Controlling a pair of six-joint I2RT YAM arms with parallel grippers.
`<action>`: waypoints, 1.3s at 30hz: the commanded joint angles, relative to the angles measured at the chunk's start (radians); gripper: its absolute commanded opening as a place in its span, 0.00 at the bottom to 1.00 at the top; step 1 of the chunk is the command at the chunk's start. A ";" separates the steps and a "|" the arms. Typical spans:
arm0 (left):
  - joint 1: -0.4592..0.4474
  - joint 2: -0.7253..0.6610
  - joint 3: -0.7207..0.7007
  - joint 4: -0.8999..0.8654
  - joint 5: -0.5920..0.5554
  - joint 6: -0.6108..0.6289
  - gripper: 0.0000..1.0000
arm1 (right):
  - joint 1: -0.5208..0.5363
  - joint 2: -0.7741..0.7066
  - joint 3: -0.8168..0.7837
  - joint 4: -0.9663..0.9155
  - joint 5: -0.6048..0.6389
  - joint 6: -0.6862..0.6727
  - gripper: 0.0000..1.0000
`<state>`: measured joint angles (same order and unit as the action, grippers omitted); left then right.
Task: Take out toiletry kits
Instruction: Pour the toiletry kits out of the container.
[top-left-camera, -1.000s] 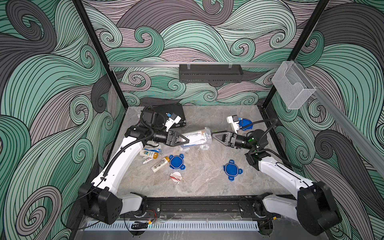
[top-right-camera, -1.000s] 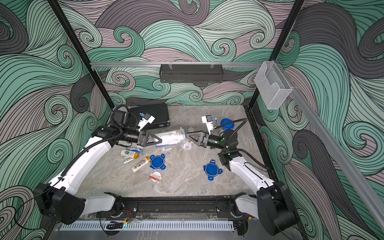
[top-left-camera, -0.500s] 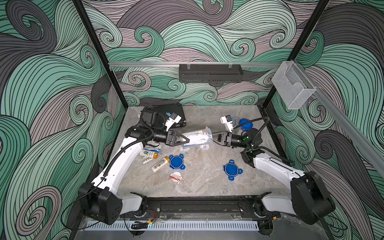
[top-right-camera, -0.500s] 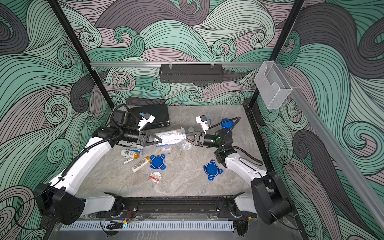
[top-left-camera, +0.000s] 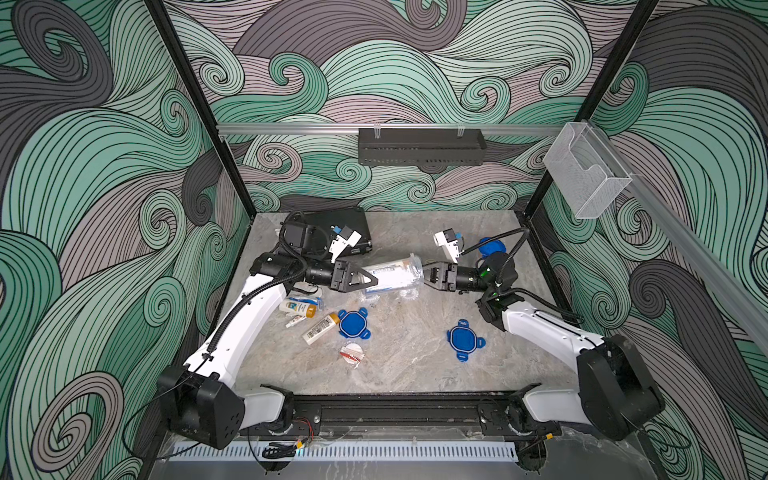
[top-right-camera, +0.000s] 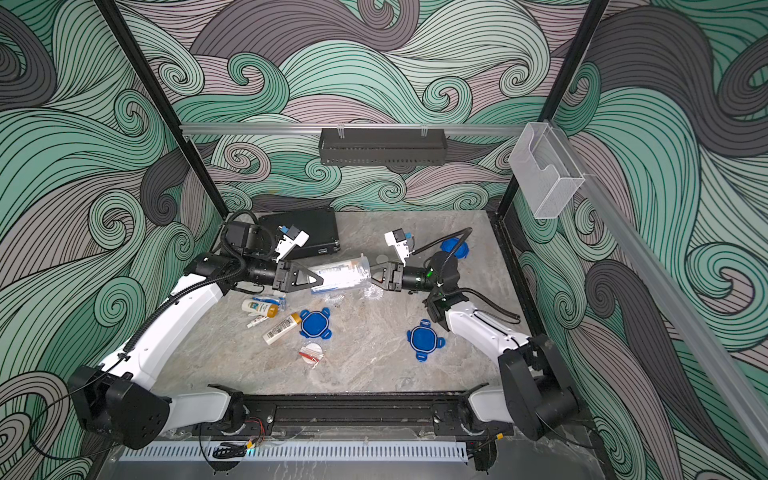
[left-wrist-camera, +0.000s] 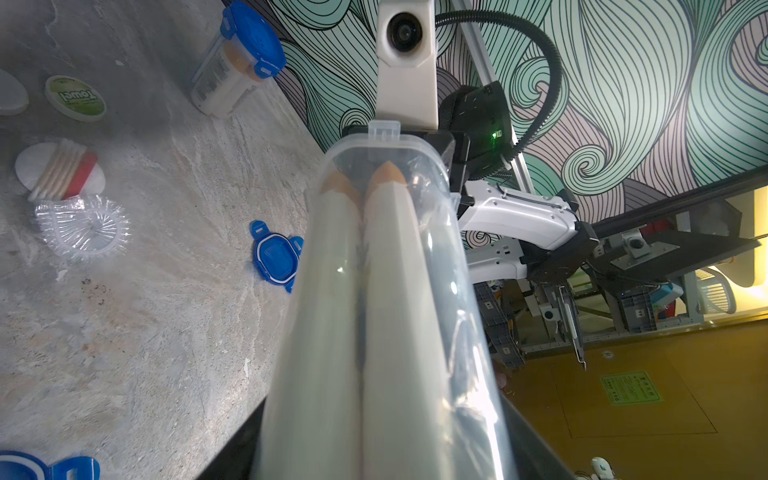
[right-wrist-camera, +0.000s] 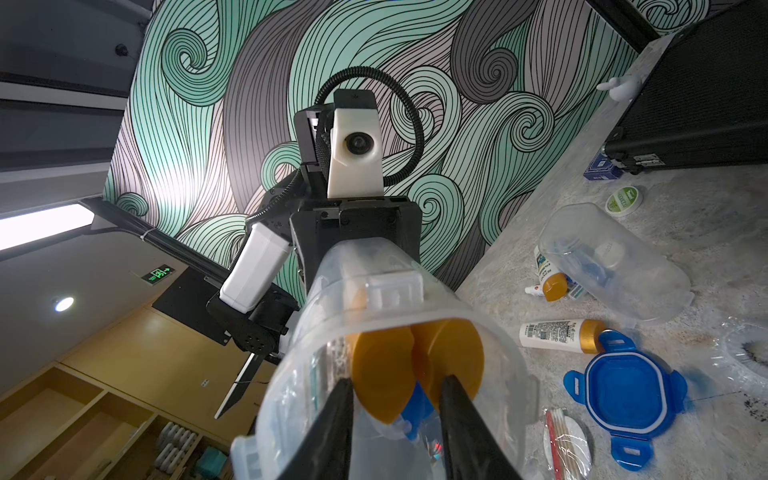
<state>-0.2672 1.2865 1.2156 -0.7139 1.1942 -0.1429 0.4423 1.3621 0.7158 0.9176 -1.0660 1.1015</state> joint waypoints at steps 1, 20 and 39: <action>-0.018 0.016 0.004 0.067 0.019 0.005 0.14 | 0.055 0.004 0.043 0.015 -0.057 -0.035 0.31; -0.024 0.015 0.004 0.063 -0.038 -0.001 0.11 | -0.036 -0.081 -0.030 -0.079 0.001 -0.123 0.00; -0.364 0.536 0.569 -0.630 -0.920 0.028 0.01 | -0.277 -0.118 -0.149 -0.714 0.301 -0.428 0.21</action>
<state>-0.6167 1.6798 1.6352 -1.1187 0.4713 -0.0952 0.1818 1.2377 0.5842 0.2836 -0.8204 0.7315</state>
